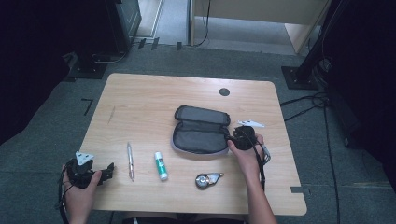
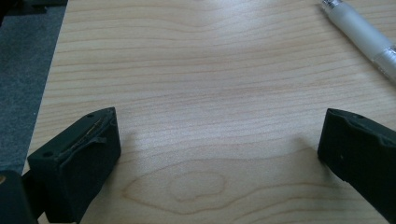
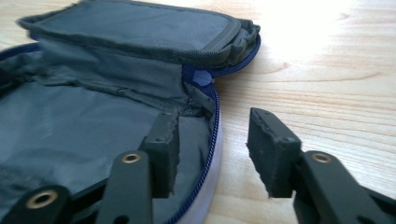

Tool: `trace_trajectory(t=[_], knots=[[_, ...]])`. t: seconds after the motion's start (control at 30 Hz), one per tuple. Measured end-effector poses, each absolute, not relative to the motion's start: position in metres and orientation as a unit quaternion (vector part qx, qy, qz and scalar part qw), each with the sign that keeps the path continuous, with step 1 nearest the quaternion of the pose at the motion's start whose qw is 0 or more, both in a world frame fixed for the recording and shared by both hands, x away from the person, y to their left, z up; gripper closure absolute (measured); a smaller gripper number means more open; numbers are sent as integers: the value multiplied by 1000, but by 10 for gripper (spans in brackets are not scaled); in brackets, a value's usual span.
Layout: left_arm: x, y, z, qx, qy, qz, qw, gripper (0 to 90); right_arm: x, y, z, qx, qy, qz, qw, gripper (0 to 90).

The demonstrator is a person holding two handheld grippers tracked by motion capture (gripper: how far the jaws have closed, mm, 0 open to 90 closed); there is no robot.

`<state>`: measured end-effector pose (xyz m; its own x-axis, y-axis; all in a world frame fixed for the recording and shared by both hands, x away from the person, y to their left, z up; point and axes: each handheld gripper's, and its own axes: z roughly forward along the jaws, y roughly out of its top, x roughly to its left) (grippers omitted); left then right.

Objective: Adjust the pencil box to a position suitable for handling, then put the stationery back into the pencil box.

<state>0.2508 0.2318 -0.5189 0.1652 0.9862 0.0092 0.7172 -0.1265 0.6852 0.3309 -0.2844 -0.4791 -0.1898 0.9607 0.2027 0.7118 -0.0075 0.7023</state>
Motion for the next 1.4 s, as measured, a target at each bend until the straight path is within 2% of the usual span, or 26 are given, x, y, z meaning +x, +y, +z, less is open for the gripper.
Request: trace_trajectory(t=[0.07,0.37,0.57,0.83,1.0,1.4], knots=[[251,232,-519,711,599,242,278,0,326,-289,-475,591,693,383,155,460],[251,232,-519,712,598,242,278,0,295,-297,-465,548,734,362,172,304],[251,232,-519,712,598,242,278,0,272,-303,-457,533,738,379,166,210],[251,232,-519,712,598,242,278,0,241,-296,-458,502,755,391,160,205],[251,232,-519,712,598,242,278,0,232,-291,-465,488,760,398,163,211],[251,232,-519,712,598,242,278,0,217,-271,-489,442,792,400,128,230]])
